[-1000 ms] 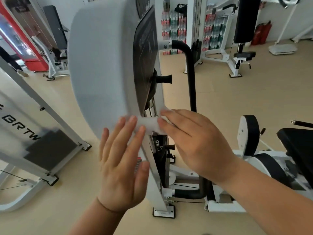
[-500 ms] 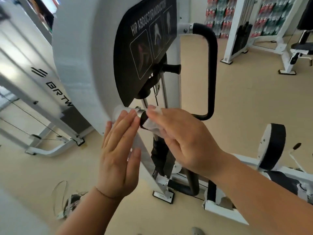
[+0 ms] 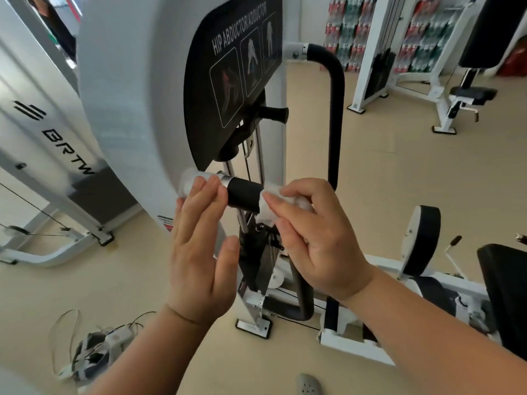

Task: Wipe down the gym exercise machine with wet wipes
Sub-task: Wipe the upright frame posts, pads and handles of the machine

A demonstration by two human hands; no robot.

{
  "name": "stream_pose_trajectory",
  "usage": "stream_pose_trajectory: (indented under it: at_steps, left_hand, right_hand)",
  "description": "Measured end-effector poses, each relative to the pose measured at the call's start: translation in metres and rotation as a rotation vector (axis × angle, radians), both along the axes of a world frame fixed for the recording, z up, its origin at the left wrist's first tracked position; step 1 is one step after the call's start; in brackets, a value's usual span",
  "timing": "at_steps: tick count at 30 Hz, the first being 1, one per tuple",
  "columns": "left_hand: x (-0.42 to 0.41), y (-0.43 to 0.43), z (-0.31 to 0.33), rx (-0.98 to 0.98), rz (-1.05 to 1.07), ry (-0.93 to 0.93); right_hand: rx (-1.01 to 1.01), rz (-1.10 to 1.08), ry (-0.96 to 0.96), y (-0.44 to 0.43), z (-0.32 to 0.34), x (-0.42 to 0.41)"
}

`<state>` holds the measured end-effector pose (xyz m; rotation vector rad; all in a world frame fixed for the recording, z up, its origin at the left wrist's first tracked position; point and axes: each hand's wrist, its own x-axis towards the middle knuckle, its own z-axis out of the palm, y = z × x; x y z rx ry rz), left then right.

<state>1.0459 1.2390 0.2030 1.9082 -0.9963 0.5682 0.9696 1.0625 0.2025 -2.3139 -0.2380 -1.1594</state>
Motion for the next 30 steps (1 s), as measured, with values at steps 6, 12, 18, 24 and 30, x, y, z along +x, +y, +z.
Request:
stream_pose_trajectory:
  at_steps: [6,12,18,24,30]
  left_hand:
    - [-0.013,-0.005,0.006,0.032,0.082,0.072]
    - [-0.036,-0.006,0.013,0.135,0.166,0.128]
    - [-0.068,-0.031,0.003,0.140,0.370,0.177]
    - [-0.116,-0.070,-0.004,0.220,0.509,0.242]
    - [-0.145,-0.084,0.005,0.258,0.596,0.302]
  right_hand:
    - [0.016,-0.057,0.012,-0.009,-0.013,-0.024]
    - [0.041,0.093,-0.050,-0.015,0.008,0.011]
    - [0.109,0.344,-0.002,-0.031,-0.018,-0.002]
    - [0.231,0.447,-0.083,-0.051,-0.039,-0.003]
    - [0.329,0.496,-0.098,-0.060,-0.023,0.014]
